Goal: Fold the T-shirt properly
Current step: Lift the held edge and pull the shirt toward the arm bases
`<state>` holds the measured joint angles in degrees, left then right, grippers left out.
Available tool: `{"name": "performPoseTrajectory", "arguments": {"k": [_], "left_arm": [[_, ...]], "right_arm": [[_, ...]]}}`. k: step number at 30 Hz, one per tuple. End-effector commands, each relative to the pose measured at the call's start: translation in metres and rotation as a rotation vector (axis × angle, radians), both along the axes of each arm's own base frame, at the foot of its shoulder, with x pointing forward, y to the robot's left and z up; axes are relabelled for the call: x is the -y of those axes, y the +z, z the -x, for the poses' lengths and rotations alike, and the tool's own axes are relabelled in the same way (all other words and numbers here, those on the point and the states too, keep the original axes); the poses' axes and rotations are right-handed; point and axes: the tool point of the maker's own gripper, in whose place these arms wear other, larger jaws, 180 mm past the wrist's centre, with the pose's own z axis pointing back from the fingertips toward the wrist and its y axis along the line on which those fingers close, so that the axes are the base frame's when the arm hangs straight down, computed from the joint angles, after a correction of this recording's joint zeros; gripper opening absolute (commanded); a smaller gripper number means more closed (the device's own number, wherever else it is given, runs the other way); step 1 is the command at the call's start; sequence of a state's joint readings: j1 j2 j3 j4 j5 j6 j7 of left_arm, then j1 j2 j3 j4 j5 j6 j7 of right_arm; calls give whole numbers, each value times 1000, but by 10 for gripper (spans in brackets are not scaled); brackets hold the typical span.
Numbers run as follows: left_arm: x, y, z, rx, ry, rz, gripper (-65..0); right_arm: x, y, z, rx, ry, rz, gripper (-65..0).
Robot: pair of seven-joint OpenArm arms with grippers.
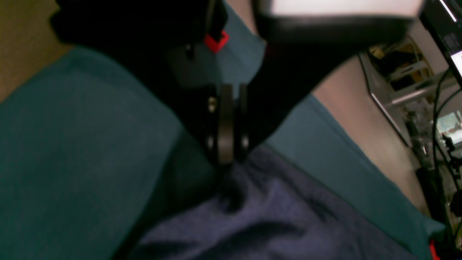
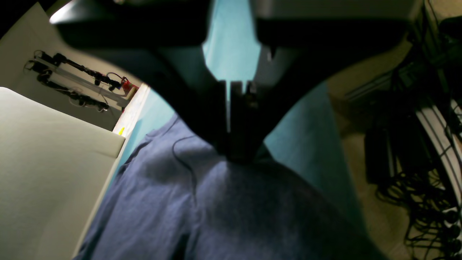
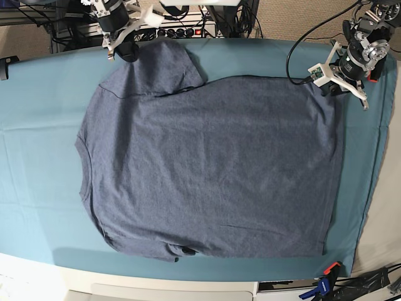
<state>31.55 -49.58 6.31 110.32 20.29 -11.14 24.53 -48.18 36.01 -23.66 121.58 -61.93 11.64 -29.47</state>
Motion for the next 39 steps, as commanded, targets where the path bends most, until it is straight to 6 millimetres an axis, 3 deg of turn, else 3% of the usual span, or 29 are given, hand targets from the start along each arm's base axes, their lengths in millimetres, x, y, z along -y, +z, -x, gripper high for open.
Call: {"name": "performPoseTrajectory", "arguments": {"k": [1,10,19,24,39], "left_arm": [[-4,9,-7,30,-4,-20,-650],[-12,2,4,-17,40,-42,-650],[-11,-10,38,-96,41,-56,-650],[-8,-5,48,-90,31,-83,-650],[-1,12,53,-48,39,-111,-650]], "right_arm": [[0,7,0,22,2,2,-650],[11,4,8,2,-43,43,-650],[15,-1,27,-43,-47,69,-650],[19,-3,41,-75,-54,92,-650],[30,-5,64,-123,-79,151,-650]]}}
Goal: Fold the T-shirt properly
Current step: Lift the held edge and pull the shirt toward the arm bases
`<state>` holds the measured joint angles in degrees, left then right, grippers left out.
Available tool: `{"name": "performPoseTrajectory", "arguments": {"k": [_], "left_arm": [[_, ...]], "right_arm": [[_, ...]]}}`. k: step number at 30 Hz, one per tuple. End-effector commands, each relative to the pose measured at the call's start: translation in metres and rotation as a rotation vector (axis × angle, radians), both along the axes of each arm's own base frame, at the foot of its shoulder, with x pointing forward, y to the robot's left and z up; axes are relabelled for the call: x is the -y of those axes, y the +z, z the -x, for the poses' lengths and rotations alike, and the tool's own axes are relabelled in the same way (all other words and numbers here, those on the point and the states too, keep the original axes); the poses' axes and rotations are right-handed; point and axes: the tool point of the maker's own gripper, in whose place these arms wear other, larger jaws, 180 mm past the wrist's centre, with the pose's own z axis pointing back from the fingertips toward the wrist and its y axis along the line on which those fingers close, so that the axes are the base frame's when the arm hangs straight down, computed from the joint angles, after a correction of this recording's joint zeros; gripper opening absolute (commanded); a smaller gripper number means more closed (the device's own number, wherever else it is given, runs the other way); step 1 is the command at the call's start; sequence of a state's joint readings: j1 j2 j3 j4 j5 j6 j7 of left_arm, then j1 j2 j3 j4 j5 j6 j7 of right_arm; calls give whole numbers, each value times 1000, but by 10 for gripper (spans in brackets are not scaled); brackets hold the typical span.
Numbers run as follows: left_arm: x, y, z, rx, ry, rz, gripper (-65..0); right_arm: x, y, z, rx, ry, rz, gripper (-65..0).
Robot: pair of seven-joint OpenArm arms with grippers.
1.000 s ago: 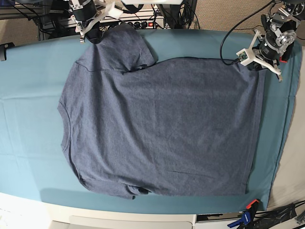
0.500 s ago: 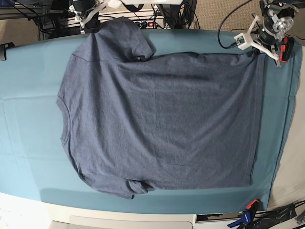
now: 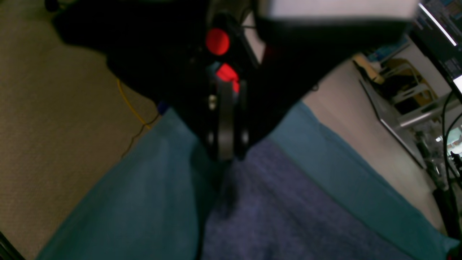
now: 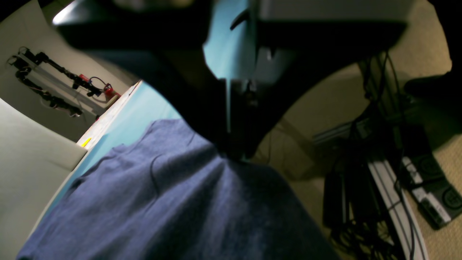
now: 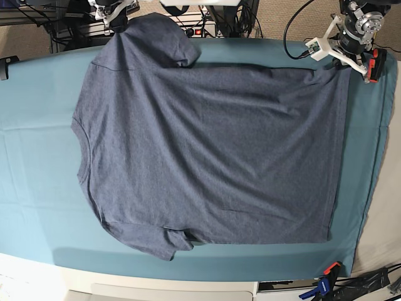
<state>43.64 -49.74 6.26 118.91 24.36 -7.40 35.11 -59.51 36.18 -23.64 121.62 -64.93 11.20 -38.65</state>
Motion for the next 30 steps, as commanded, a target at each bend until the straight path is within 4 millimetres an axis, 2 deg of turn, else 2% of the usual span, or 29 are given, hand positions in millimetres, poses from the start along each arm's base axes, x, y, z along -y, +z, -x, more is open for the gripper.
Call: {"name": "performPoseTrajectory", "arguments": {"k": [1,13,19,30], "left_arm": [[-2,8,-6,32,-5,-12,-650],[-7,12,-7,44,19,-41,-650],[1,14,-9,56,-2,-8,-650],[7,12,-7,42,-12,30,-650]], "right_arm": [[1,6,0,14,4,6,-650],[6,13,-3,64,-20,26,-650],[7,15,-6,79,-17,31,-650],[42,27,-36,145,-62,56,-650]]}}
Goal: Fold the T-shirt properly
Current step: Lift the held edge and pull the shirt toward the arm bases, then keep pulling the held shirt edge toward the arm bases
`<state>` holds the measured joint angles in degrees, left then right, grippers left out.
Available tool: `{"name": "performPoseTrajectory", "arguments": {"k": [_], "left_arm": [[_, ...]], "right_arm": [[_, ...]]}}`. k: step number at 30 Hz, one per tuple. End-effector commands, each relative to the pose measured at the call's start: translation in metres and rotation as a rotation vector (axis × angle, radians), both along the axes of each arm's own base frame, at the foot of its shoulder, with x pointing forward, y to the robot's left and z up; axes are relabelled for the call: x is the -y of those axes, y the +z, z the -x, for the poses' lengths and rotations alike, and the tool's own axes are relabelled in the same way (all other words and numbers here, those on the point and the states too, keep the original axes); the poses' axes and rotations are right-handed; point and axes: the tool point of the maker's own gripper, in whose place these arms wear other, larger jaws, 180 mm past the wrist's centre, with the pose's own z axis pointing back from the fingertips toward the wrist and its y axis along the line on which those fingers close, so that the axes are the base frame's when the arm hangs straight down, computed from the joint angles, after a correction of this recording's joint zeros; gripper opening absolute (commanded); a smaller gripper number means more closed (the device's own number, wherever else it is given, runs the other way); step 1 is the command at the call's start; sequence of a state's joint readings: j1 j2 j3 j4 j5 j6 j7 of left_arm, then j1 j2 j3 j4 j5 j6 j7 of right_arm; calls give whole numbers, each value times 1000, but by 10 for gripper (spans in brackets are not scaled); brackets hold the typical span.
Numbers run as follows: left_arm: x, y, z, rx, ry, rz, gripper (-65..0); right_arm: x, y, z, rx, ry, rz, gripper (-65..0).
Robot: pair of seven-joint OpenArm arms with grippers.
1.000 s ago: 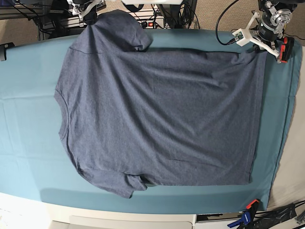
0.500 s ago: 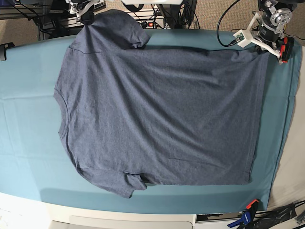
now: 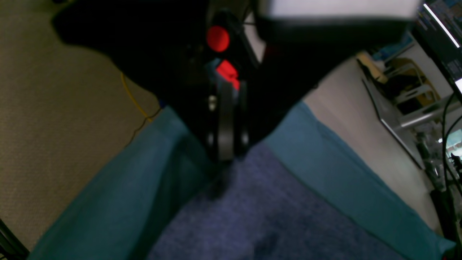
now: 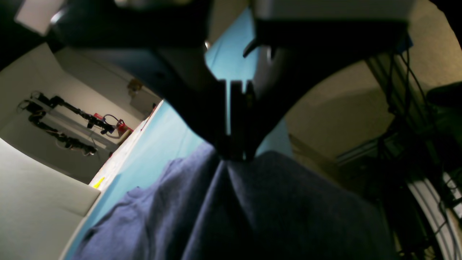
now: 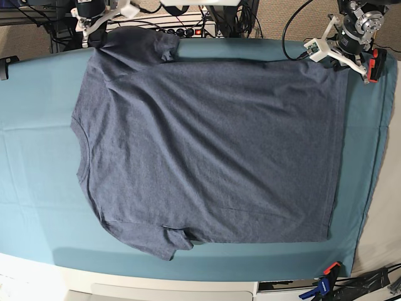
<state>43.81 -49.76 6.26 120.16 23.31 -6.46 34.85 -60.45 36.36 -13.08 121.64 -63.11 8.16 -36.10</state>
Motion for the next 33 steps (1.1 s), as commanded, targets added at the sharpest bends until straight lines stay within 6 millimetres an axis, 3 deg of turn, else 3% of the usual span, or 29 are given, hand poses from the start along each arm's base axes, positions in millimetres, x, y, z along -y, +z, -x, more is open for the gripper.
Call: {"name": "performPoseTrajectory", "arguments": {"k": [1,7,14,25,33], "left_arm": [[1,7,-5,25,-19,-2,-650],[1,2,-4,18,-33,11,-650],[-14,-15,5,-23,-24,-10,-650],[-23,-19,6,-44,-51,-22,-650],[-8,-22,24,-70,-129,38,-650]], "right_arm": [[0,8,-4,24,13,9,-650],[-1,7,-4,22,28,3,-650],[-3,7,-5,19,43,-4,-650],[-3,7,-5,19,42,-4,-650],[-3,7,-5,19,42,-4,-650]]}}
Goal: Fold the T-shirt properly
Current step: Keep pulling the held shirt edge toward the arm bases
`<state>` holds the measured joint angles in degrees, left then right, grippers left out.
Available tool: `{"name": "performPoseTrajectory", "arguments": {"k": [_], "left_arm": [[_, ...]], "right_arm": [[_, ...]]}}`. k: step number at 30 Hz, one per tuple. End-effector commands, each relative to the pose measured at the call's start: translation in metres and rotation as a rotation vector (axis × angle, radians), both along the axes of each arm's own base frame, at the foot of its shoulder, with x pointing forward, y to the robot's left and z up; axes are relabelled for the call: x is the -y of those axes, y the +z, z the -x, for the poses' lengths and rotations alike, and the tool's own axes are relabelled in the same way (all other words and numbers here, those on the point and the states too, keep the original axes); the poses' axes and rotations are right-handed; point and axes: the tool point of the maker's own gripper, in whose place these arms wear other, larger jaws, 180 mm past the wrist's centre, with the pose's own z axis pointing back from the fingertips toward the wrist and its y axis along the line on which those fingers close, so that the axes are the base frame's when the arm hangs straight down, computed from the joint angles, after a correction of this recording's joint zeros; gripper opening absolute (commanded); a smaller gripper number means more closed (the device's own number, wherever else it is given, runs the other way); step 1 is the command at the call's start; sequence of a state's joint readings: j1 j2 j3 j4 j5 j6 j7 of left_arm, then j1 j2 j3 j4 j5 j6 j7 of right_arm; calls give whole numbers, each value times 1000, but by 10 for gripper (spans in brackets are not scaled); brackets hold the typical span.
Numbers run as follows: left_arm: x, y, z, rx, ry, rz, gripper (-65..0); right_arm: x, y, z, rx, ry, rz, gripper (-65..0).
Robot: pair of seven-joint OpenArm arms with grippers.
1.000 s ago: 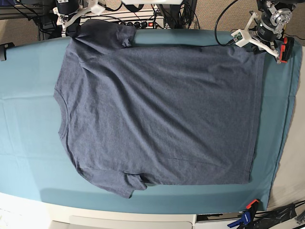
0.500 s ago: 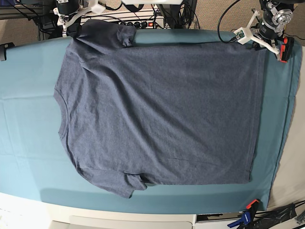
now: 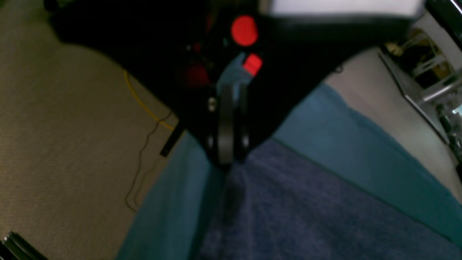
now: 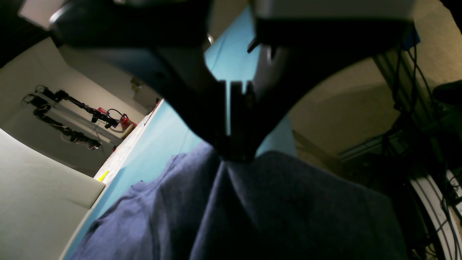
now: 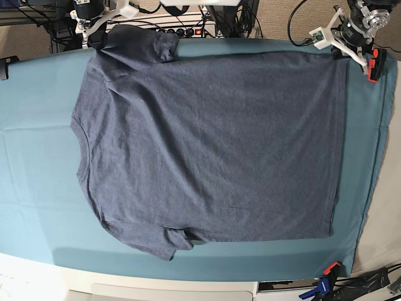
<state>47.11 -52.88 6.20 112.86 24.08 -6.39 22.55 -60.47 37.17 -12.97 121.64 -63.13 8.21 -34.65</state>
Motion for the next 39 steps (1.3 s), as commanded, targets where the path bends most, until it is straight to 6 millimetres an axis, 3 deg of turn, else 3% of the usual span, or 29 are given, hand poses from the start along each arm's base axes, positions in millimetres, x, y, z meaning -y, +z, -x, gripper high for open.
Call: {"name": "performPoseTrajectory", "arguments": {"k": [1,8,16,26,32,39], "left_arm": [[0,4,0,8,-20,-7,-650],[5,5,22,-39,-59,-5,-650],[15,15,20,-20,-91,11,-650],[-13,29,-2,25,-10,-29,-650],[-29,32,6,-1,16,-52,-650],[-30,31,11,-14,19,-56,-650]], "right_arm": [[-1,7,-3,23,12,5,-650],[-1,7,-3,23,13,4,-650],[-1,7,-3,23,12,4,-650],[3,6,4,6,2,25,-650],[5,5,18,-24,7,48,-650],[5,3,24,-39,-1,52,-650]]}}
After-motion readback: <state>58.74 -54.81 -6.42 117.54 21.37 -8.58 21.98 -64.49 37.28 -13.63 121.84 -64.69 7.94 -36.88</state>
